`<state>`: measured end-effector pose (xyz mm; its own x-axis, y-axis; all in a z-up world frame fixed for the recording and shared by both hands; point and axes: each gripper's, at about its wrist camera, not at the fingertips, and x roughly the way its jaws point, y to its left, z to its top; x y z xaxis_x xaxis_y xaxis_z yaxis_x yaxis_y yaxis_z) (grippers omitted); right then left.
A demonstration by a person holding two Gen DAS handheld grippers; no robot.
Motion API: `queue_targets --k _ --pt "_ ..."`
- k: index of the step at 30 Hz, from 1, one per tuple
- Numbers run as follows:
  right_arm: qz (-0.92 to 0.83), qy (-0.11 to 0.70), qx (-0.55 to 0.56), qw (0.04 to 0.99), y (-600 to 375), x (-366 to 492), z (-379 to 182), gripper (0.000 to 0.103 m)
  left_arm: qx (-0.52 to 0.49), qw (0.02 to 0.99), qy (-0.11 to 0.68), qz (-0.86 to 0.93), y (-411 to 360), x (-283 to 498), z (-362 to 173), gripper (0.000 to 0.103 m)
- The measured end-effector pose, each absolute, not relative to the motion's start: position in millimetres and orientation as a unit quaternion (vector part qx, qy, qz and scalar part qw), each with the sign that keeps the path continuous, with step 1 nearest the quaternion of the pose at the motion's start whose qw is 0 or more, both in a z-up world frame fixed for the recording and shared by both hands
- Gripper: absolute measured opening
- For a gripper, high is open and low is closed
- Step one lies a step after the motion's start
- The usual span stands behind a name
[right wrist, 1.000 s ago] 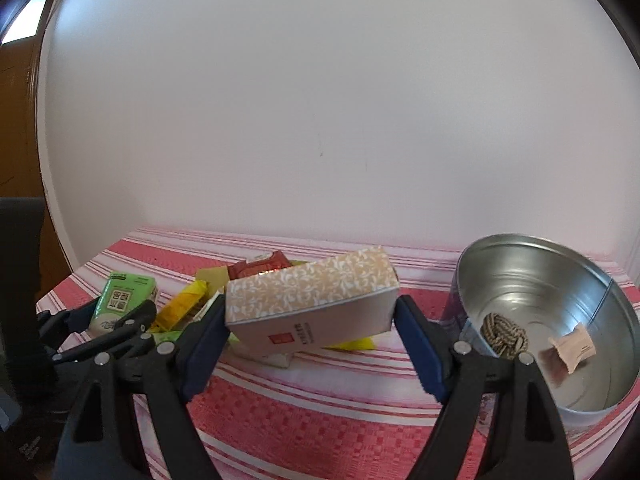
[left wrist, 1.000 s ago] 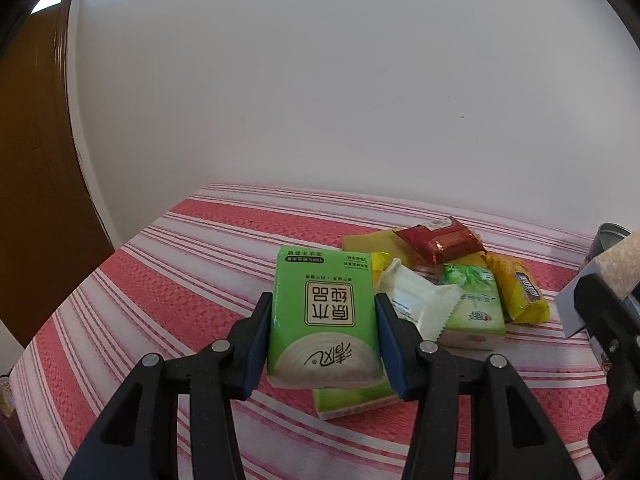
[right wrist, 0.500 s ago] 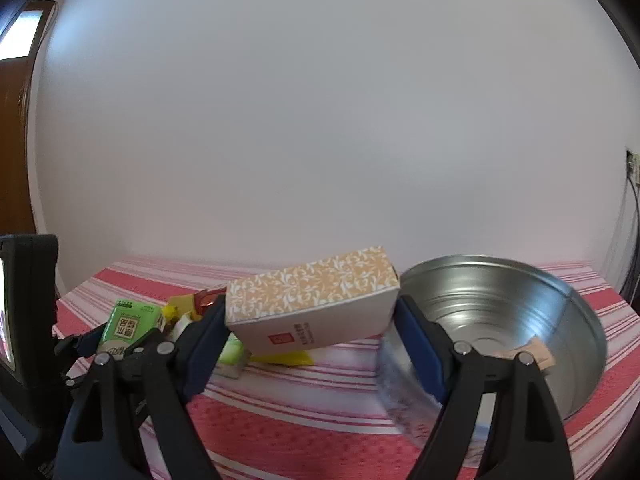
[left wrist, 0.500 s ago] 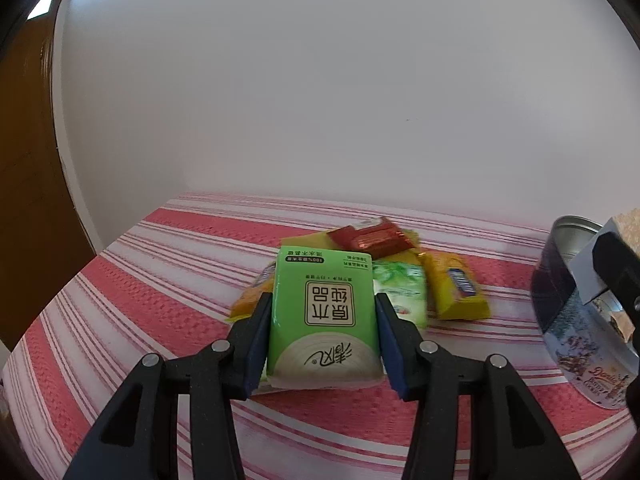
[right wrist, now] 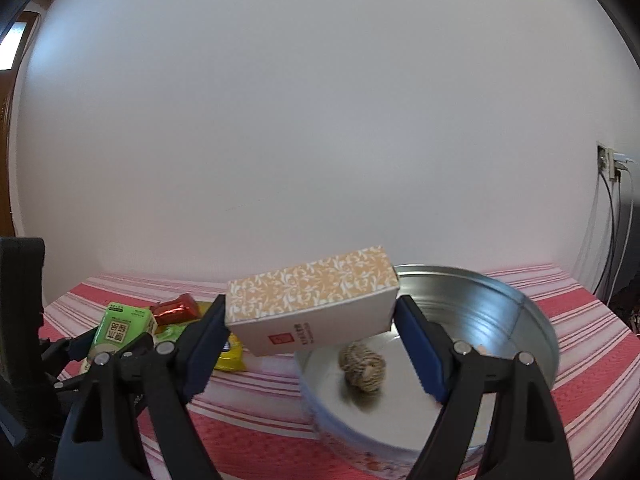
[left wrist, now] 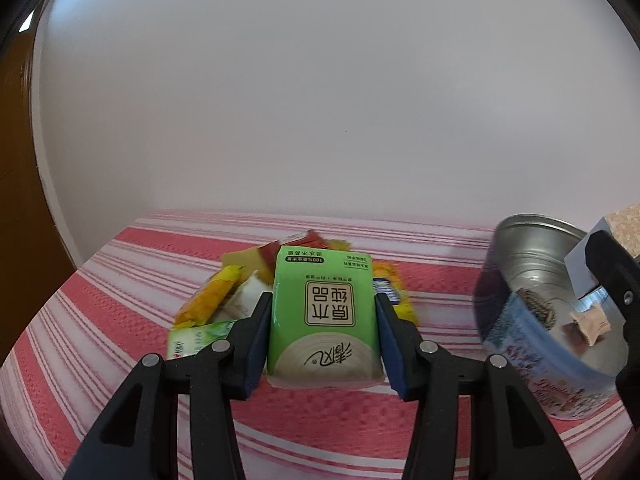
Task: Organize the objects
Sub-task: 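Carry the green tissue pack and white box over the tin and release both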
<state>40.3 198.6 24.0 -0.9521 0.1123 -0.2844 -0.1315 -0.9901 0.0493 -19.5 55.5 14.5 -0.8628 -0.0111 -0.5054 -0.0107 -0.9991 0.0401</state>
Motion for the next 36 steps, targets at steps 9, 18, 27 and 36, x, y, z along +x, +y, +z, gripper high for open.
queue_targets --k 9,18,27,36 --pt "0.987 0.04 -0.133 0.084 227.1 48.4 27.0 0.083 0.252 -0.025 -0.03 -0.967 86.9 -15.2 18.8 0.051" --pt "0.984 0.053 -0.126 0.11 265.3 56.7 27.1 0.083 0.244 -0.046 -0.037 -0.968 115.5 -12.3 22.8 0.051" --pt "0.98 0.05 -0.13 0.14 292.6 55.6 28.8 0.083 0.236 -0.073 -0.045 -0.968 148.6 -9.4 27.3 0.051" --pt "0.972 0.049 -0.14 0.182 329.8 57.8 24.7 0.083 0.238 -0.116 -0.049 -0.963 192.2 -10.3 25.7 0.051"
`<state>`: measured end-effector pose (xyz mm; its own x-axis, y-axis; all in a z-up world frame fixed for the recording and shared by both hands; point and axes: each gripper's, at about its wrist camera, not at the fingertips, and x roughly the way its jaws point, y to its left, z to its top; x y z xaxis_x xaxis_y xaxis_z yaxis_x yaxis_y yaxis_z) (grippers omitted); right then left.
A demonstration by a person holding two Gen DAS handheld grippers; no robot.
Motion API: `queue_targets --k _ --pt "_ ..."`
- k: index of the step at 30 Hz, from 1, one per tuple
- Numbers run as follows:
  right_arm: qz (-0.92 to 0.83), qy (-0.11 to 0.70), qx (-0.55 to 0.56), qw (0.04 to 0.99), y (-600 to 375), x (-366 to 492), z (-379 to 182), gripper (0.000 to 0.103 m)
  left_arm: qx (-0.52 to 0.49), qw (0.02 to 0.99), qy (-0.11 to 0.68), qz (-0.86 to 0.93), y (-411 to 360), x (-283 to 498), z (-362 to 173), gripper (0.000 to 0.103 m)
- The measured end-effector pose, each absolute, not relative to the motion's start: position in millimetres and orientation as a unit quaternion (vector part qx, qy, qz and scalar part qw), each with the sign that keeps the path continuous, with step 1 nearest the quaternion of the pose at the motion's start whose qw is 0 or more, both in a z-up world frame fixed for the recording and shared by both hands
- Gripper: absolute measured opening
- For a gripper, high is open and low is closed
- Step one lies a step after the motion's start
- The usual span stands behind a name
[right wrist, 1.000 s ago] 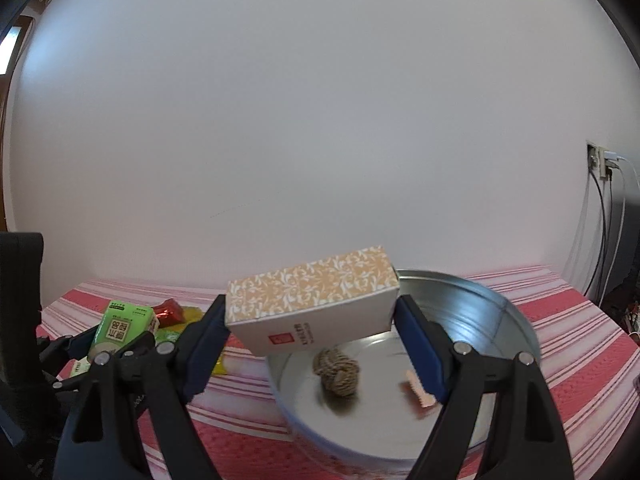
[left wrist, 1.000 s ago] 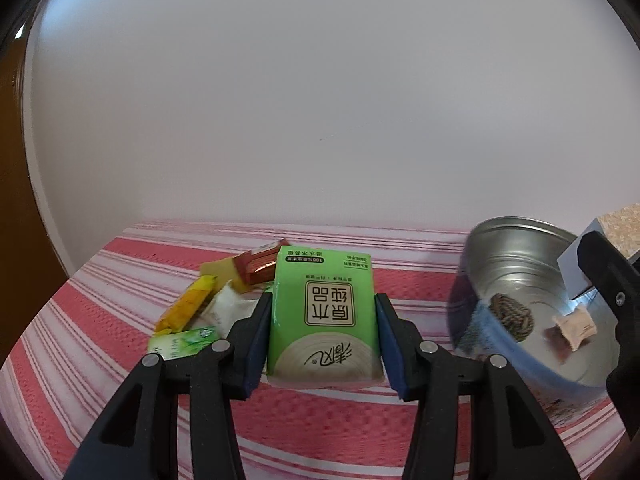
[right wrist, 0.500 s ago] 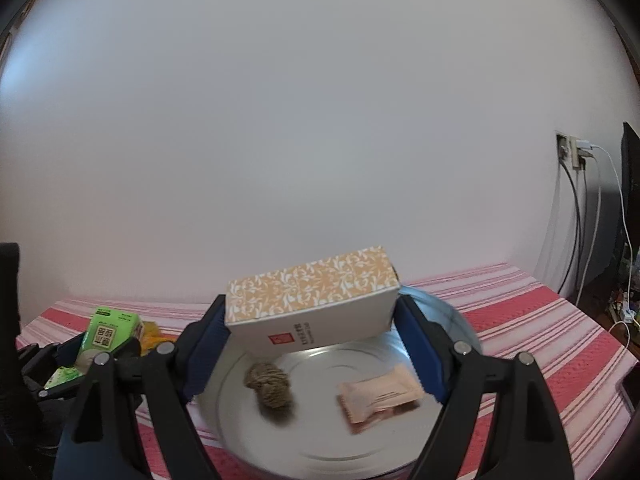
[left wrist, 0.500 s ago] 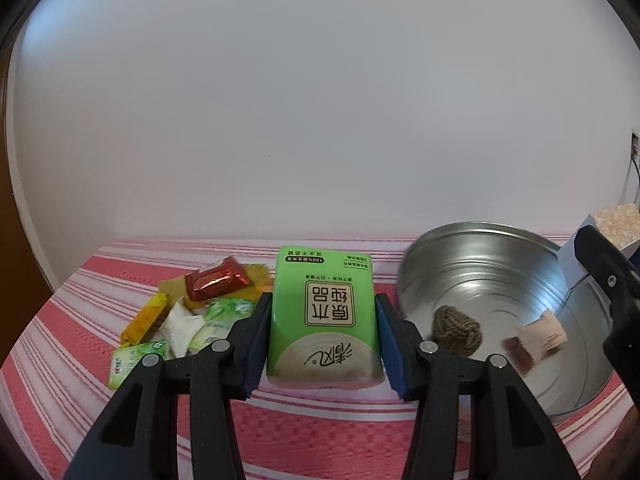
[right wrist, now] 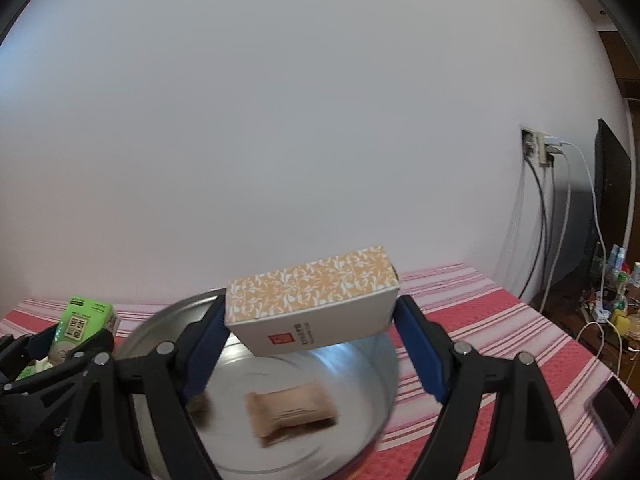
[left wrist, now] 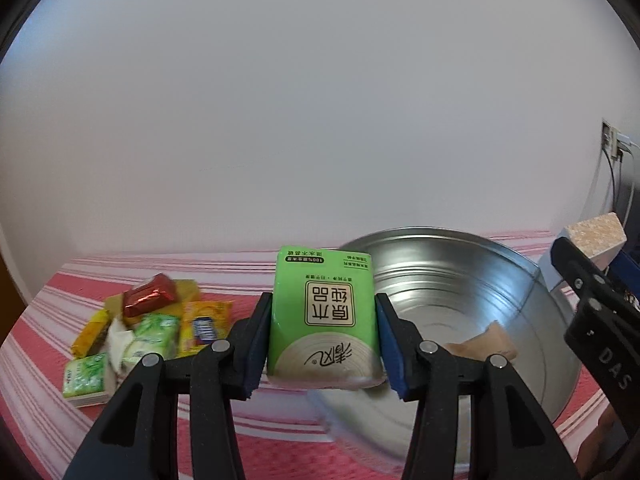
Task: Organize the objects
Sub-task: 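Carry the green tissue pack and white box over the tin and release both, then move both open grippers from the tin back to the snack pile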
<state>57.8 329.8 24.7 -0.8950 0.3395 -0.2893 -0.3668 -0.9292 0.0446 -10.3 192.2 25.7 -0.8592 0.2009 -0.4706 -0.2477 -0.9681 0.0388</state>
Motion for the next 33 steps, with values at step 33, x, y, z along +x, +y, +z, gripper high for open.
queue_targets --k 33 --pt "0.959 0.042 -0.219 0.177 365.9 25.4 6.3 0.098 -0.256 0.172 0.055 0.95 229.1 -7.3 6.9 0.088"
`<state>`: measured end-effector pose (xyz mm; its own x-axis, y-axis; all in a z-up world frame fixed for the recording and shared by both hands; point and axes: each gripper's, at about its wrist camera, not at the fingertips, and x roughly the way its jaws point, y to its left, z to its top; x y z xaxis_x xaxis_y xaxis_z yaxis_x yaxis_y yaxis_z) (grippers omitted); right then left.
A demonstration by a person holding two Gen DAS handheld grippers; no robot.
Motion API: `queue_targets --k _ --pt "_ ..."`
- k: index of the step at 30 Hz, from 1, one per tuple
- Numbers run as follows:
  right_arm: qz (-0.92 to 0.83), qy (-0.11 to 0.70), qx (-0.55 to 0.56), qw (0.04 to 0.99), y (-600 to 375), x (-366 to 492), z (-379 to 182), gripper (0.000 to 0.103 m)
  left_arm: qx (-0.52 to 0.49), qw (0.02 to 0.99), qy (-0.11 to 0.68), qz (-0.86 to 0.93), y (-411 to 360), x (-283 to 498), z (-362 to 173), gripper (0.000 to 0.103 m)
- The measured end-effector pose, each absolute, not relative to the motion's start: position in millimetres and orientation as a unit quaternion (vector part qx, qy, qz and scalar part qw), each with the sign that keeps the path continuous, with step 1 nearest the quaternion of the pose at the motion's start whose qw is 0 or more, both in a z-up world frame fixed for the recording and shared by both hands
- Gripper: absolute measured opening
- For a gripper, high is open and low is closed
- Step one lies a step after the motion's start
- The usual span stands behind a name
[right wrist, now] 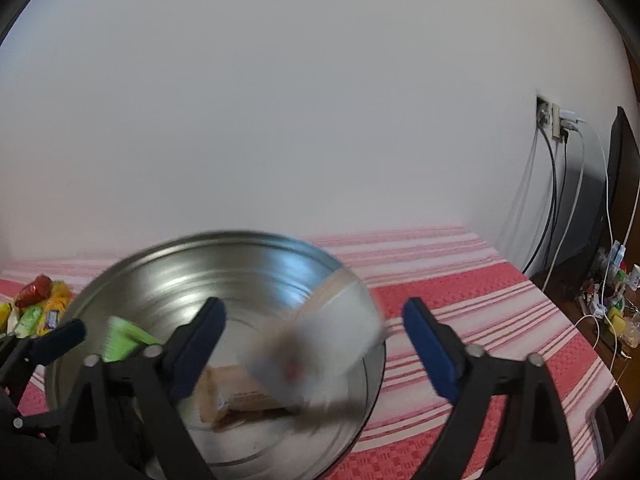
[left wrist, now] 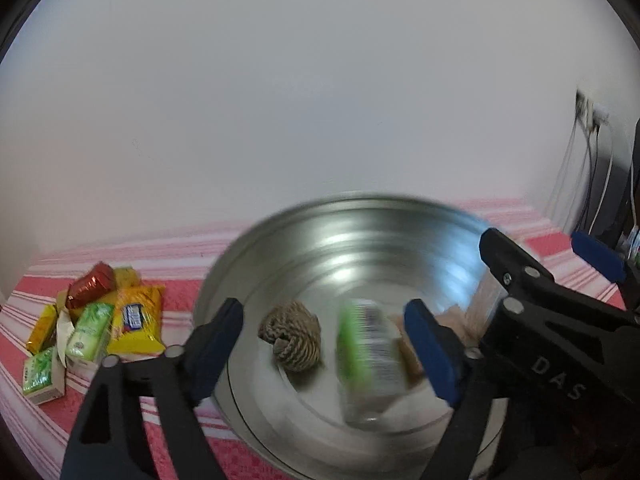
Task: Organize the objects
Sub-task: 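Move both open grippers from the tin back to the snack pile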
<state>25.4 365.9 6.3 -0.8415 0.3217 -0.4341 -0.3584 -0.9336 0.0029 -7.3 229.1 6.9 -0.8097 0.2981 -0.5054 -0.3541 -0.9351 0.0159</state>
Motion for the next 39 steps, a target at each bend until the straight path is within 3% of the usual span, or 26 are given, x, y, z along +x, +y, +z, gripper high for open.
queue_targets --k 3,16,30,39 --pt "0.967 0.057 -0.178 0.172 365.6 38.8 16.6 0.103 -0.236 0.168 0.035 0.956 216.5 -3.5 16.9 0.095" --pt "0.959 0.167 -0.1 0.208 400.4 74.8 29.6 0.103 -0.197 0.068 -0.012 0.978 153.9 -18.3 22.5 0.095" --pt "0.958 0.146 -0.098 0.227 385.5 80.9 22.5 0.103 -0.179 0.036 0.028 0.983 150.9 -8.6 13.7 0.095" --pt "0.962 0.092 -0.069 0.248 357.2 84.6 22.5 0.103 -0.173 0.023 0.046 0.984 129.9 2.4 12.4 0.095"
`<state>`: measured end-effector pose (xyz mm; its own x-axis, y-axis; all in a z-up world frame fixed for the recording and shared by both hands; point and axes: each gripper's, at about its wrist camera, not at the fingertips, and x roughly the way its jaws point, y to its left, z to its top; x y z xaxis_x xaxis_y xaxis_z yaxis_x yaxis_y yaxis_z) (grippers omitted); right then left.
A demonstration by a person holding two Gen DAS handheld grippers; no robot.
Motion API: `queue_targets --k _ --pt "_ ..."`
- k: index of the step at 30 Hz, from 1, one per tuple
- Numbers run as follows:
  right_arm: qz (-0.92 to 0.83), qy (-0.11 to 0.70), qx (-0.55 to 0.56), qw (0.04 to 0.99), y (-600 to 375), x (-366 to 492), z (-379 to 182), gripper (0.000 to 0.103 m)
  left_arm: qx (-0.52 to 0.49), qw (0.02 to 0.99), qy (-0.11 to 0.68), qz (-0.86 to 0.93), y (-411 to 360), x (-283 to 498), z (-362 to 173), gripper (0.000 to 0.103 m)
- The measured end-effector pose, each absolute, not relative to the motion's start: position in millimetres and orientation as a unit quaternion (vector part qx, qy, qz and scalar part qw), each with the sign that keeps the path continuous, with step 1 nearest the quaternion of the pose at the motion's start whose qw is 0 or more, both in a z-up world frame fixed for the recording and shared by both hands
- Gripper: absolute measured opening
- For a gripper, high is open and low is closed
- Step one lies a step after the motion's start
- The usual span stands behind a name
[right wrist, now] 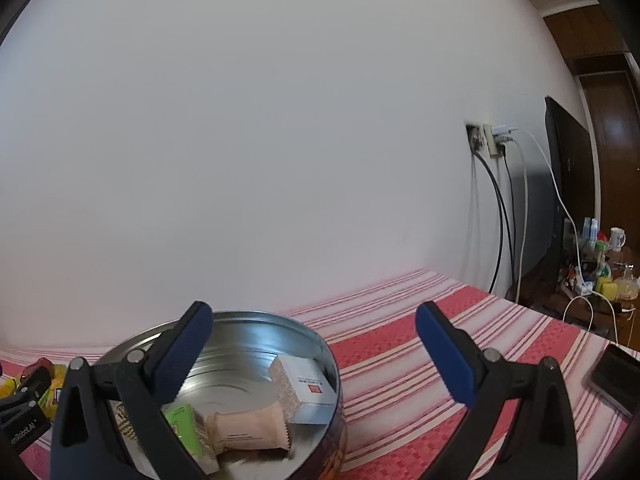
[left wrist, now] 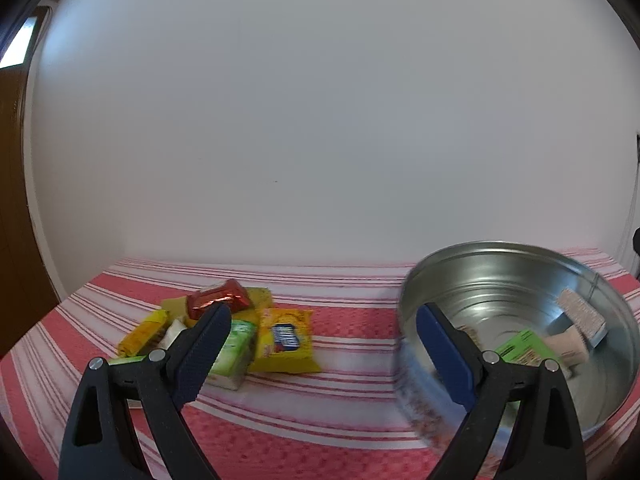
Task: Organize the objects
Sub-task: 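Move both open grippers from the tin back to the snack pile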
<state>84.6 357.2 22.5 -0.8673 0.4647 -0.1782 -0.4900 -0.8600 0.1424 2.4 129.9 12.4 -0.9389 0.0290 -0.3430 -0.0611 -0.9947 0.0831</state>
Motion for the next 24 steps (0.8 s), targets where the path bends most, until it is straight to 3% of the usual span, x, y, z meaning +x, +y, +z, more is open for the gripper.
queue_targets --k 13,24 --pt "0.965 0.069 -0.079 0.241 317.6 87.9 20.9 0.103 -0.213 -0.013 0.039 0.976 62.9 -15.6 2.2 0.095" --pt "0.975 0.067 -0.1 0.186 249.1 75.0 16.4 0.103 -0.272 -0.105 -0.004 0.957 -11.8 -33.7 -11.2 0.095"
